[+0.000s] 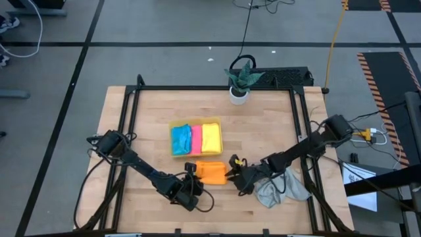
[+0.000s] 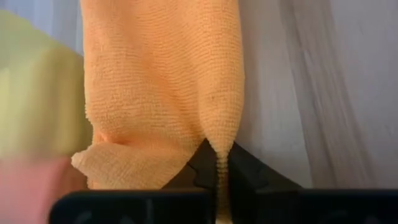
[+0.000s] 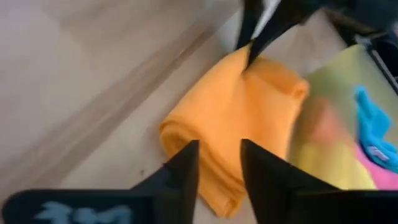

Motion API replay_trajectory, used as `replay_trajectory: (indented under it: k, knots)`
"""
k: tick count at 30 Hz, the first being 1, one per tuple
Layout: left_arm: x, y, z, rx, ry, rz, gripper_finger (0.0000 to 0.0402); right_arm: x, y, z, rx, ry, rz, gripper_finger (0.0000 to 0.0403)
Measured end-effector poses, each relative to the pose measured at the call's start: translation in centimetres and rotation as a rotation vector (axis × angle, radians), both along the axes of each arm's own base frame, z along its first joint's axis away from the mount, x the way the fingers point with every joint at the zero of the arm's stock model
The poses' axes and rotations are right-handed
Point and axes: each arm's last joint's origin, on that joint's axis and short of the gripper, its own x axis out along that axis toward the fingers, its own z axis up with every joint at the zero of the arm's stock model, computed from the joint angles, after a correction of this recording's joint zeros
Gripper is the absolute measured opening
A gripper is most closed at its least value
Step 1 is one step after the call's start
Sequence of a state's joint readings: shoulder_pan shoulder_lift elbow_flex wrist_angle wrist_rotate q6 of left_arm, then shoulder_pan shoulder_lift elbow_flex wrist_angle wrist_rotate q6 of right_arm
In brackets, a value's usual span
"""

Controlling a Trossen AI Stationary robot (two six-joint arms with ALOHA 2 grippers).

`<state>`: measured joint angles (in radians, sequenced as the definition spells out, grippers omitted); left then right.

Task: Fold microfiber towels
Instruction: Put the orange microfiber cloth into the yellow bin

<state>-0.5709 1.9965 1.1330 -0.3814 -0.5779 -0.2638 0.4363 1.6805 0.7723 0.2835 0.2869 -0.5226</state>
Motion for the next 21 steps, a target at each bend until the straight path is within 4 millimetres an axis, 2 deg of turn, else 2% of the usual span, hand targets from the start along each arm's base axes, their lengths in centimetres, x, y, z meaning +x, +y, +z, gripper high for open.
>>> replay_trajectory:
  k: [5,10,15,21]
  knots:
    - [0.6,0.0,0.3,-0.058,-0.051,0.055,0.0038,-0.3,1.1,1.3,0.107,-0.059,-0.015,0.0171]
    - [2.4,0.8,1.3,-0.208,-0.098,0.159,0.002,0.1,2.0,0.6,0.177,-0.1,-0.027,0.0216]
    - [4.1,1.7,2.0,-0.332,-0.168,0.201,0.0011,0.9,2.3,-1.0,0.161,-0.074,-0.065,0.0225]
    - [5.1,2.2,2.4,-0.404,-0.231,0.214,0.0051,2.1,2.5,-2.3,0.004,-0.091,-0.136,0.0209]
